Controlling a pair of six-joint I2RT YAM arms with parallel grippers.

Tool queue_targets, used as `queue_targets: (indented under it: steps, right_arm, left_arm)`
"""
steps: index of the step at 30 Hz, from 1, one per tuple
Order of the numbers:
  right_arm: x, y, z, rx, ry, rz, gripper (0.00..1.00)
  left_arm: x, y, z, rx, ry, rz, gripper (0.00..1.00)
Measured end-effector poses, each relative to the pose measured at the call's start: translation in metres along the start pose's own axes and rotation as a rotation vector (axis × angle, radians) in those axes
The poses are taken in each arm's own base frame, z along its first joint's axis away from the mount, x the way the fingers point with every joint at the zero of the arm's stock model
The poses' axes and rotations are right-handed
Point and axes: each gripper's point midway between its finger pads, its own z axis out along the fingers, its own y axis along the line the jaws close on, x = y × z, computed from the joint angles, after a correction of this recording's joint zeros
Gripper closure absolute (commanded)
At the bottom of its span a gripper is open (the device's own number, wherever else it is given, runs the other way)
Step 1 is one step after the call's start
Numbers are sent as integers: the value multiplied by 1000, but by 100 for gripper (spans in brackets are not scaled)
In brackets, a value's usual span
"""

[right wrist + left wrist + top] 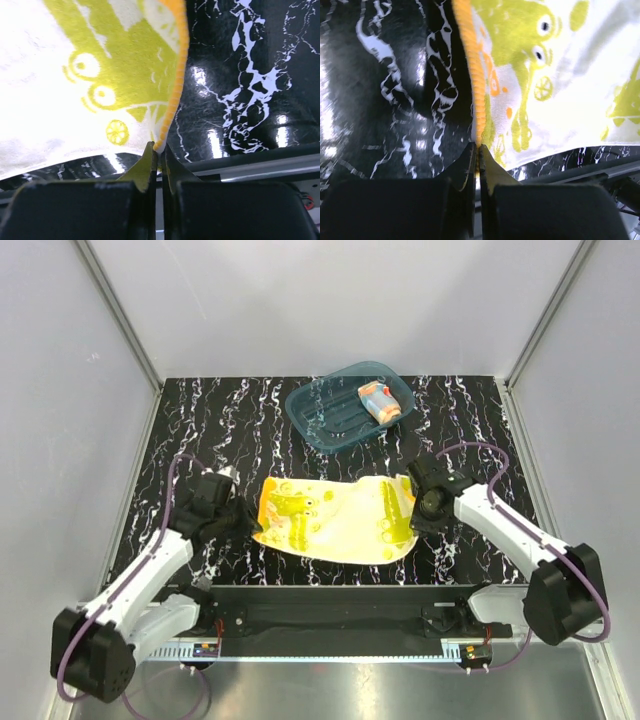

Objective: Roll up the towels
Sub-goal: Flatten the towel

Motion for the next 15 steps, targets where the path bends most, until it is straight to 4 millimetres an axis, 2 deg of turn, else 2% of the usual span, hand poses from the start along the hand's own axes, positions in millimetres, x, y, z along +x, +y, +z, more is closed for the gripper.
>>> queue_targets:
  steps: [4,7,9,12,15]
  right_arm:
    - [-7,8,-16,-70,-43,40,100]
    - [-20,20,-32,-138,-65,67,100]
    - [-37,29,-44,-182,-79,87,100]
    - [-69,42,-54,-227,-92,103,100]
    - [-103,52,-53,-254,-84,112,100]
  left_arm:
    - [-11,-8,-35,10,-68,0,100]
    - [-33,-27,-59,33,-115,11,100]
    - [-48,-40,-69,45,-141,21,100]
    - [-68,-52,-70,37,-135,35,100]
    - [-89,-62,-58,23,-89,43,100]
